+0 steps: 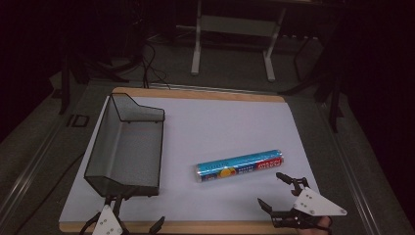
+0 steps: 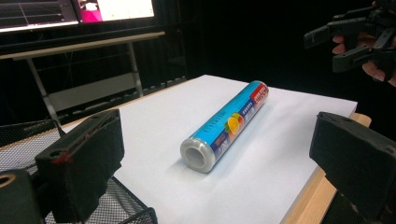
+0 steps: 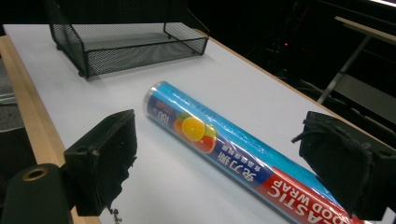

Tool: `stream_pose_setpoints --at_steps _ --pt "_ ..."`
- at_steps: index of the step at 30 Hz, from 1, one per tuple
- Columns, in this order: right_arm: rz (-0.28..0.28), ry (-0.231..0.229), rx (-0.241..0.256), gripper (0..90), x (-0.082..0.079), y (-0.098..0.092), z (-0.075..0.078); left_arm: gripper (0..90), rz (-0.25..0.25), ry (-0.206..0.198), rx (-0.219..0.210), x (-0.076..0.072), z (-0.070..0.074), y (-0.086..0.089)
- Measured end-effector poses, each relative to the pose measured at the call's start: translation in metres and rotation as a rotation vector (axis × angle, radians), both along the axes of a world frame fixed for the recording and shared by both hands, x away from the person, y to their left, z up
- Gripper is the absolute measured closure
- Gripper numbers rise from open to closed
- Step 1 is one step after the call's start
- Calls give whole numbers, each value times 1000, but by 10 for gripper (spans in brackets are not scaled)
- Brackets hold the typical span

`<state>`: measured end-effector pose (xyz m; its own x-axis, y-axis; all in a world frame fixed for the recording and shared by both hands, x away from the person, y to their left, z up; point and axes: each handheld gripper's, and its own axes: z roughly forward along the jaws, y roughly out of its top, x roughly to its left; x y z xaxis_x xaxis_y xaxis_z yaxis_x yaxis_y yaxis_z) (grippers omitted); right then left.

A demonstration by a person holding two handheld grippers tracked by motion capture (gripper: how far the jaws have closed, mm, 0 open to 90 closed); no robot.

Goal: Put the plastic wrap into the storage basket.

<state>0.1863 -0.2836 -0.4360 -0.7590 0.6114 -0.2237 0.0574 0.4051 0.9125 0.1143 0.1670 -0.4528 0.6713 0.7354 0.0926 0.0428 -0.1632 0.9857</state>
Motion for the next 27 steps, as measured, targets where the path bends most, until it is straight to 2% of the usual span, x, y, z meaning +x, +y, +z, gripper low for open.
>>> stream_pose_setpoints --at_steps 6,8,10,12,14,16,18,21,25,27 --pt "8 6 30 111 0 -1 -1 40 -4 0 2 0 0 0" --pt "8 -2 36 109 2 0 -5 40 -3 -2 8 0 0 -1" --pt "5 4 9 109 6 2 -11 40 -4 -1 9 0 0 -1" --pt "32 27 -8 109 8 5 -14 40 -2 -2 9 0 0 -1" --pt "38 17 -24 110 8 6 -13 40 -1 -2 8 0 0 -1" --pt "42 13 -14 113 7 7 -12 40 0 -1 8 0 0 -1" --pt "38 1 -31 114 7 7 -12 40 -1 -3 7 -1 0 -1" --pt "41 7 -33 135 8 7 -11 40 0 -3 7 -1 0 -1" --pt "57 -13 -25 142 8 7 -8 40 1 -3 7 -1 0 -1" --pt "48 -25 -28 141 8 7 -7 40 2 -2 8 -1 0 -1"
